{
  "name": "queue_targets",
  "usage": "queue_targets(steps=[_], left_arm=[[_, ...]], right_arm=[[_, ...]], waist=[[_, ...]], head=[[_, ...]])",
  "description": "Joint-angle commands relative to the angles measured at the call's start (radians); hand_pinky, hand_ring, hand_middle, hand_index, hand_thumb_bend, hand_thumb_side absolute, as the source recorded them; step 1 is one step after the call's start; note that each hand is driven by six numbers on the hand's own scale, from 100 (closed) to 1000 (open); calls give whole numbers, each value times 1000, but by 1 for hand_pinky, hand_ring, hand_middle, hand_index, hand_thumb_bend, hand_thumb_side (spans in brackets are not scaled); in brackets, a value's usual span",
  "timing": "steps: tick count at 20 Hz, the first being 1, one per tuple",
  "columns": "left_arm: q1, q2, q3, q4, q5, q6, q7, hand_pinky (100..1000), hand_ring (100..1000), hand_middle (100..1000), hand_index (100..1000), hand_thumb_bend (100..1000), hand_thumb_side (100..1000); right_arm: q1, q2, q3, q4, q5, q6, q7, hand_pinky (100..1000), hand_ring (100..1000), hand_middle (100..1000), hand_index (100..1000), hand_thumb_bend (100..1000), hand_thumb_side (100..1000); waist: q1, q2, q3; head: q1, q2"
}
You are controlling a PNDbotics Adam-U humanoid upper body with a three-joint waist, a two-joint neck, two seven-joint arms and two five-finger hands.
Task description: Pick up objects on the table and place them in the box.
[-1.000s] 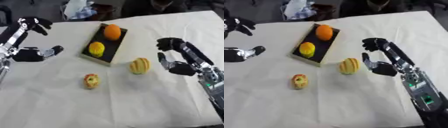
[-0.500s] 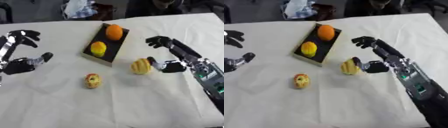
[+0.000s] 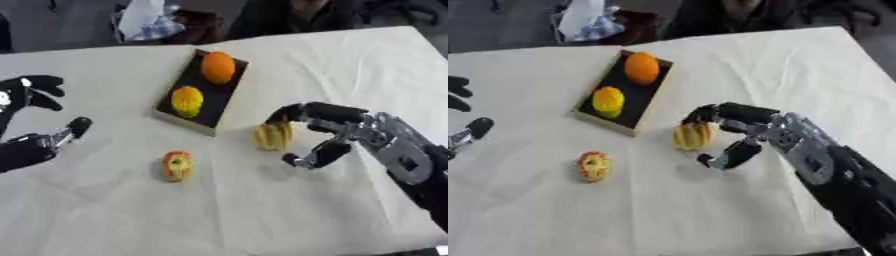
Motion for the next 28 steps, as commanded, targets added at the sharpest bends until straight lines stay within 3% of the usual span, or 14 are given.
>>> queue_targets(steps=[1, 4, 5, 6, 11, 21, 25, 27, 28], left_arm=[[-4, 6, 11, -19, 7, 4, 0, 702, 590, 626, 795, 555, 426], [-3, 3, 11, -19, 7, 5, -1, 702, 590, 625, 795, 556, 426], [-4, 3, 11, -19, 7, 5, -1, 701, 590, 625, 795, 556, 426], [-4, 2, 11, -19, 7, 5, -1, 701, 590, 625, 795, 556, 426], [-2, -2, 11, -18, 6, 6, -3, 701, 590, 625, 795, 555, 428], [-2, -7, 7, -16, 6, 6, -11, 702, 589, 625, 795, 554, 429], [-1, -9, 7, -16, 7, 6, -12, 701, 589, 625, 795, 554, 430], [0, -10, 6, -15, 6, 6, -13, 701, 589, 625, 795, 553, 430], [0, -10, 6, -15, 6, 6, -14, 701, 589, 625, 795, 553, 430]], right_arm=[[-27, 6, -47, 20, 61, 2, -12, 837, 872, 880, 942, 265, 249], [-38, 19, -75, 26, 97, 9, -63, 836, 871, 877, 941, 260, 233], [-41, 21, -80, 29, 104, 11, -80, 835, 870, 878, 941, 118, 257], [-44, 22, -84, 33, 110, 14, -95, 835, 869, 876, 940, 256, 230], [-49, 31, -94, 51, 117, 17, -133, 833, 868, 873, 938, 244, 233], [-80, 73, -42, 183, 169, -38, -64, 835, 868, 875, 930, 242, 254], [-90, 94, -51, 236, 190, -50, -85, 827, 854, 855, 856, 203, 222], [-96, 98, -59, 242, 193, -49, -111, 817, 840, 833, 767, 165, 176], [-100, 98, -65, 239, 189, -47, -127, 809, 829, 815, 676, 141, 150]], waist=[[-3, -8, -2], [-2, -8, -3], [-1, -8, -3], [-1, -8, -3], [-1, -8, -2], [-2, -10, 1], [-2, -12, 1], [-3, -13, 1], [-3, -13, 1]], head=[[-7, -15], [-10, -17], [-11, -17], [-12, -17], [-14, -16], [-22, -15], [-23, -14], [-25, -13], [-25, -13]])
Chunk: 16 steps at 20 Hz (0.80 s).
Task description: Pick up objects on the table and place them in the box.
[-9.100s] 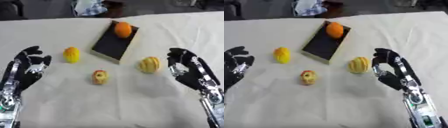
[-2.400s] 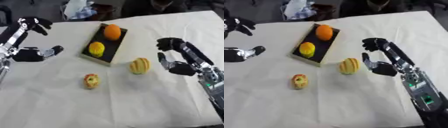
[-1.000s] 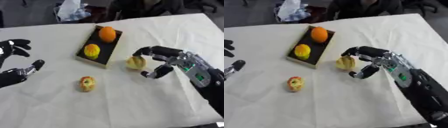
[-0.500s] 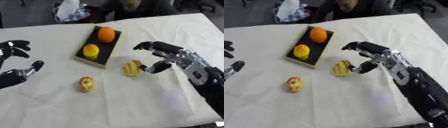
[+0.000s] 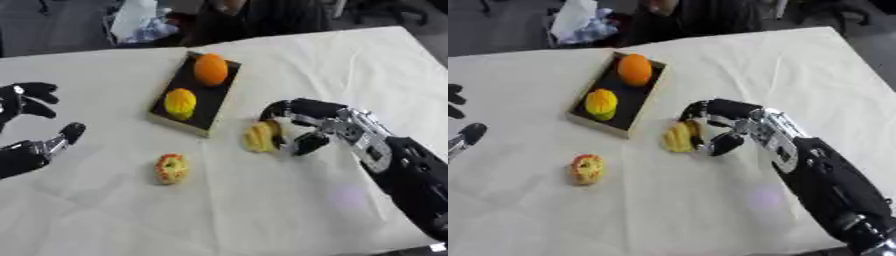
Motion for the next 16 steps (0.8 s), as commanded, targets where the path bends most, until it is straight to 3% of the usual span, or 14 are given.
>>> queue_targets(steps=[1, 4, 6, 11, 16], left_arm=[[-6, 12, 5, -14, 6, -1, -4, 701, 589, 624, 795, 553, 430], [-5, 11, 6, -15, 6, -1, -3, 701, 588, 624, 795, 550, 430], [-3, 9, 7, -15, 7, -1, -3, 701, 588, 624, 795, 549, 432], [1, 0, 11, -20, 8, 0, 1, 700, 587, 623, 795, 547, 430], [-12, -17, 12, -37, 18, 0, 6, 699, 586, 622, 794, 543, 423]], right_arm=[[-24, -12, -22, -1, 1, 7, -44, 807, 826, 810, 649, 133, 143], [-44, -22, -36, -34, -36, 27, -95, 793, 804, 773, 443, 100, 102], [-62, -32, -36, -57, -67, 40, -121, 793, 802, 766, 393, 100, 100], [-123, -52, -41, -96, -112, 68, -130, 796, 798, 763, 371, 100, 100], [-202, -25, -52, -29, -78, 84, -119, 798, 796, 765, 379, 100, 100]], waist=[[-4, -13, 1], [-5, -14, 2], [-6, -14, 3], [-7, -14, 14], [-3, -11, 47]], head=[[-3, -9], [-4, -10], [-6, -11], [-11, -13], [-26, -22]])
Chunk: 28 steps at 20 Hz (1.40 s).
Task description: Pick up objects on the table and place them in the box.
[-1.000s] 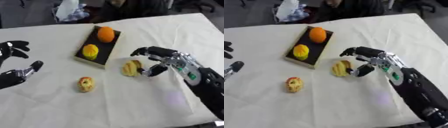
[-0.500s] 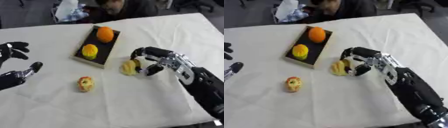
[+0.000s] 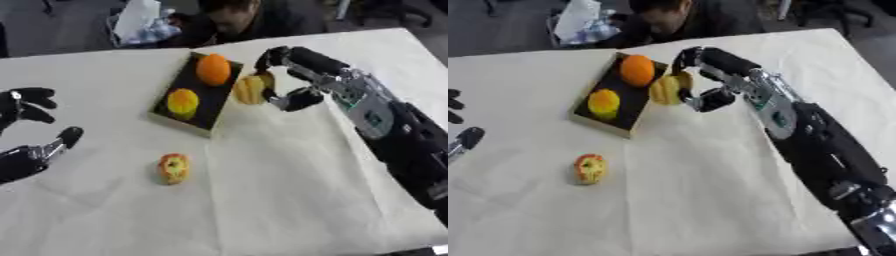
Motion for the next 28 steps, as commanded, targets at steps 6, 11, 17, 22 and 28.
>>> queue_targets(steps=[6, 11, 17, 22, 28], left_arm=[[-26, -22, 9, -57, 28, -1, 6, 698, 585, 620, 794, 541, 419], [-32, -34, 4, -65, 33, 2, 1, 698, 582, 618, 793, 551, 419], [-31, -39, 4, -64, 30, 6, 0, 697, 581, 615, 792, 555, 421], [-29, -42, 5, -60, 27, 7, -2, 698, 582, 607, 793, 554, 423], [-26, -42, 8, -57, 25, 7, -2, 698, 582, 604, 793, 552, 424]], right_arm=[[-125, 72, -58, 180, 115, -2, -21, 799, 798, 767, 394, 100, 100], [-154, 128, -94, 309, 203, -7, -69, 801, 800, 770, 424, 100, 100], [-152, 173, -106, 384, 306, -43, -111, 807, 808, 781, 497, 109, 100], [-149, 188, -100, 387, 372, -86, -122, 813, 816, 793, 728, 227, 223], [-154, 177, -102, 354, 413, -81, -172, 816, 822, 802, 907, 352, 369]], waist=[[2, -2, 50], [5, 4, 81], [5, 7, 88], [5, 7, 88], [4, 6, 84]], head=[[-35, -29], [-57, -39], [-66, -45], [-67, -47], [-65, -49]])
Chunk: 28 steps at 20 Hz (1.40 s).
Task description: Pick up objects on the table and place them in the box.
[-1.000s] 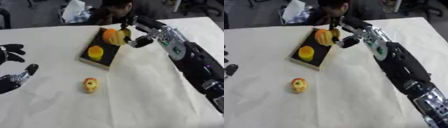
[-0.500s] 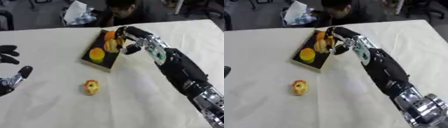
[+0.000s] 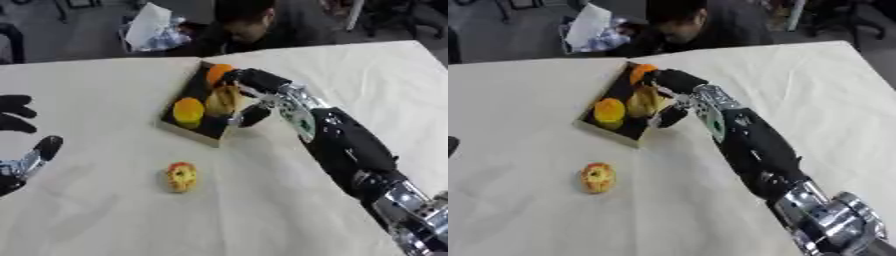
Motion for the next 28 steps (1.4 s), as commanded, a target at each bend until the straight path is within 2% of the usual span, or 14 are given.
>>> queue_targets(steps=[1, 7, 9, 12, 17, 23, 28], left_arm=[[-5, 9, 9, -11, -4, 1, 1, 698, 581, 604, 793, 550, 424], [4, 13, 21, -12, -7, 4, 13, 697, 580, 601, 792, 544, 424], [9, 15, 28, -13, -8, 6, 22, 697, 580, 601, 792, 541, 424], [20, 19, 47, -14, -9, 14, 53, 690, 571, 592, 786, 520, 418], [33, 22, 64, -13, -12, 23, 84, 688, 569, 589, 784, 519, 419], [36, 21, 69, -10, -14, 26, 90, 687, 568, 588, 784, 522, 423], [36, 18, 67, -2, -15, 27, 86, 687, 568, 588, 784, 524, 425]], right_arm=[[-27, -24, -5, -40, 5, 1, -25, 816, 821, 802, 913, 348, 370], [-27, -76, 24, -156, -84, -17, -12, 813, 817, 799, 908, 287, 308], [-13, -101, 47, -224, -152, -18, 16, 813, 817, 799, 906, 284, 305], [30, -142, 92, -354, -290, -11, 78, 810, 814, 793, 889, 229, 298], [97, -197, 152, -539, -459, 34, 192, 809, 812, 791, 883, 198, 318], [146, -203, 237, -668, -583, 49, 324, 808, 810, 788, 874, 163, 352], [161, -167, 287, -685, -599, 37, 419, 812, 814, 796, 883, 163, 366]], waist=[[3, -2, -3], [-3, -5, -18], [-5, -5, -24], [-10, -6, -35], [-13, -5, -42], [-12, -4, -44], [-11, -3, -45]], head=[[0, -14], [15, -10], [21, -9], [32, -8], [40, -6], [36, -4], [33, -1]])
